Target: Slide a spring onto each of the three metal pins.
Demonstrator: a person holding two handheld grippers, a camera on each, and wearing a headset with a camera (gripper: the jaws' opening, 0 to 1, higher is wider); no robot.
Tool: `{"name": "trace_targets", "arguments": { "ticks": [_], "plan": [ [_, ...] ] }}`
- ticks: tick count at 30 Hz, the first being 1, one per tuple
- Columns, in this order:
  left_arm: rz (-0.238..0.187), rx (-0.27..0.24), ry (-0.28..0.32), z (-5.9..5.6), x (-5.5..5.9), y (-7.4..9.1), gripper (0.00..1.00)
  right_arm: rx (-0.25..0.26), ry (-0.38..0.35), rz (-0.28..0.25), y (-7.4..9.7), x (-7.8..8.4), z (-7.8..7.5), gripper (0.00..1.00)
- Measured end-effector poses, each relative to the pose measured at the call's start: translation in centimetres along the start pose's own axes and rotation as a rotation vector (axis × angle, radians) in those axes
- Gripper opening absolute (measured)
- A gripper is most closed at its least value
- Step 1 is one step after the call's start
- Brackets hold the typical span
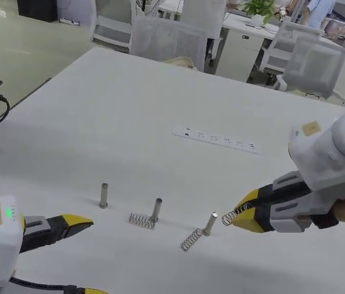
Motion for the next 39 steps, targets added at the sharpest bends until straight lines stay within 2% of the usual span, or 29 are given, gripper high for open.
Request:
{"name": "trace_targets", "arguments": {
  "ticks": [9, 19, 23, 39],
  "plan": [
    [0.005, 0.006, 0.001, -0.3, 0.1, 0.0, 0.71, 0.003, 0.001, 0.027, -1.0, 0.1, -1.6, 0.08],
    [0.016, 0.013, -0.003, -0.6, 0.3, 0.0, 0.71, -0.008, 0.023, 0.107, -2.2, 0.8, -3.7, 0.08],
    [0.021, 0.012, -0.003, -0.5, 0.5, -0.1, 0.71, -0.022, 0.041, 0.148, -2.8, 1.2, -4.1, 0.08],
    [0.022, 0.002, -0.005, -0.2, 0.6, 0.1, 0.71, -0.067, 0.031, 0.231, -4.9, 3.0, -5.4, 0.08]
  ]
}}
Point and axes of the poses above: the centre of the closed fingertips' face, and the gripper's own axes: y roughly backward along the fingers, z roughly to its left, x roughly out of its underside, the point moved 1 cm from there along y, roughly backward along the fingers, and after that the axes turned 9 degrees about -z, right-handed, at the moved point
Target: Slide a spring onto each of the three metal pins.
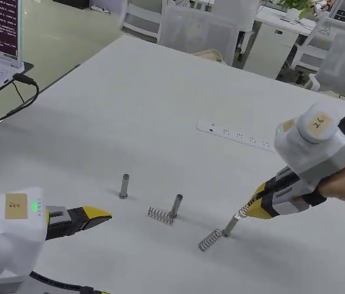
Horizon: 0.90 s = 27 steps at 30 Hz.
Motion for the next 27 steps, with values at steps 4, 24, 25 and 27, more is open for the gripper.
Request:
{"name": "trace_targets", "arguments": {
  "ticks": [4, 24, 25, 27],
  "plan": [
    [0.003, -0.002, 0.002, 0.0, 0.2, 0.1, 0.71, -0.007, -0.002, 0.012, -0.4, 0.2, -0.2, 0.08],
    [0.007, -0.012, 0.017, 0.2, 0.5, 0.1, 0.69, -0.038, -0.005, 0.035, -1.9, 0.8, -0.7, 0.08],
    [0.008, -0.012, 0.017, 0.2, 0.6, 0.1, 0.69, -0.041, -0.003, 0.040, -2.1, 0.8, -0.6, 0.08],
    [0.009, -0.012, 0.019, 0.2, 0.6, 0.1, 0.68, -0.045, -0.001, 0.046, -2.4, 0.9, -0.6, 0.08]
  ]
}}
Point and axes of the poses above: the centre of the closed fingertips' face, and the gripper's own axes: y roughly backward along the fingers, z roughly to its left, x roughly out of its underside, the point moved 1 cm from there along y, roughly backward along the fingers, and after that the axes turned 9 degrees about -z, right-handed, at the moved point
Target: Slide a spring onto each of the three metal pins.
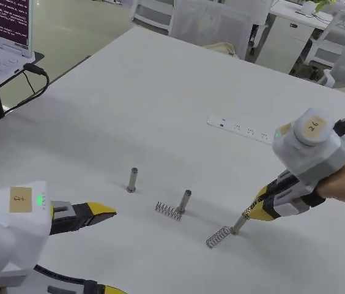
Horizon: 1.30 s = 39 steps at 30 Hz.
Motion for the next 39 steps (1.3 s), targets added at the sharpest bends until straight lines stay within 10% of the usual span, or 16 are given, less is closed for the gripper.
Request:
{"name": "trace_targets", "arguments": {
  "ticks": [39],
  "plan": [
    [0.010, -0.008, 0.012, 0.2, 0.1, 0.3, 0.66, 0.006, 0.024, 0.078, -3.9, 2.6, -0.4, 0.09]
  ]
}}
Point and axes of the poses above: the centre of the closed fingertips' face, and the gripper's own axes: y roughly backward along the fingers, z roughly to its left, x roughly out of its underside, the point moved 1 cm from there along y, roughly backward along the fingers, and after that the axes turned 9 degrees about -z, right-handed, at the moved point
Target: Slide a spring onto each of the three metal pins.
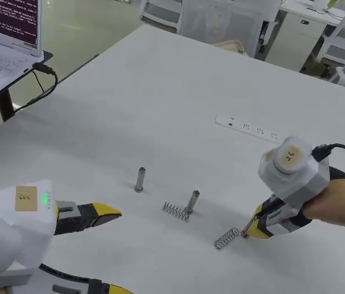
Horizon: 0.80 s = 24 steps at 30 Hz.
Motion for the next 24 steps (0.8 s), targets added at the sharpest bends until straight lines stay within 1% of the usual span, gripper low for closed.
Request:
{"name": "trace_targets", "arguments": {
  "ticks": [6, 10, 13, 19, 24],
  "plan": [
    [0.001, 0.003, -0.001, -0.09, -0.05, -0.05, 0.66, 0.001, 0.001, -0.003, -0.06, -0.06, 0.03, 0.09],
    [0.003, 0.005, -0.001, -0.13, -0.01, -0.08, 0.66, 0.001, 0.006, 0.004, -0.19, 0.12, 0.08, 0.09],
    [0.004, 0.005, 0.000, -0.14, 0.05, -0.05, 0.66, 0.003, 0.005, 0.003, -0.22, 0.23, 0.14, 0.13],
    [0.004, 0.007, 0.001, -0.07, 0.07, -0.07, 0.65, 0.007, -0.002, -0.010, 0.03, 0.28, 0.17, 0.15],
    [0.002, 0.015, -0.005, -0.10, -0.22, -0.30, 0.65, 0.020, -0.017, -0.038, 0.61, 0.16, 0.08, 0.19]
  ]
}}
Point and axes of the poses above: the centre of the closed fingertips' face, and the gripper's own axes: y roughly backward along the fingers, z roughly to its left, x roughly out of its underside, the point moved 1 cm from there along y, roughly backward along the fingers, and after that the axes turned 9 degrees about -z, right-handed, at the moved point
